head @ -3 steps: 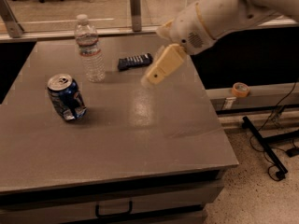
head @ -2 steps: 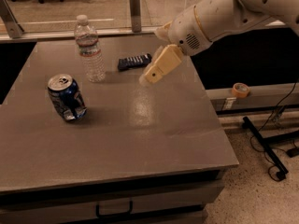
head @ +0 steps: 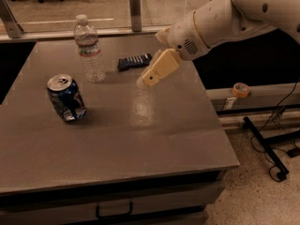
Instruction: Knock water bottle over
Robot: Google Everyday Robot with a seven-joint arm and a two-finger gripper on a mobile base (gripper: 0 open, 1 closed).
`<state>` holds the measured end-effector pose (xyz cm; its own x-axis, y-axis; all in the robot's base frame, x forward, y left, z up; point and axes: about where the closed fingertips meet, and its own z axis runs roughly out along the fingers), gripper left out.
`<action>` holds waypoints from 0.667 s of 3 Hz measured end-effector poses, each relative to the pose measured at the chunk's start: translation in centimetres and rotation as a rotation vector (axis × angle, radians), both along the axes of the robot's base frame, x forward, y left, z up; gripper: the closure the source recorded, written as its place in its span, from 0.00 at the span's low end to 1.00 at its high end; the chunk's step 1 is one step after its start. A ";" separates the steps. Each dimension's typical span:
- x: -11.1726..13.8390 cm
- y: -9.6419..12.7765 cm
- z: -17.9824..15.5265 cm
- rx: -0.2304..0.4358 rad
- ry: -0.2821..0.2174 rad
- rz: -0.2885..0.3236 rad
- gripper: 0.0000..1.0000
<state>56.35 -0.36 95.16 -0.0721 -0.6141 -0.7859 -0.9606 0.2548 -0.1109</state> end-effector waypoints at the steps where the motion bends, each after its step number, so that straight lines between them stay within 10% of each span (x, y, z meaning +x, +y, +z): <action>1: 1.9 2.8 -1.9 0.102 -0.011 0.000 0.00; 2: 5.3 6.6 -3.8 0.214 -0.040 0.036 0.00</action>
Offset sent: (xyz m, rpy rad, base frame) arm 0.1003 0.1074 -0.0611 0.3564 -0.0822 0.0792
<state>61.66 6.23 91.32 -0.0193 -0.4345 -0.9005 -0.9656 0.2418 -0.0960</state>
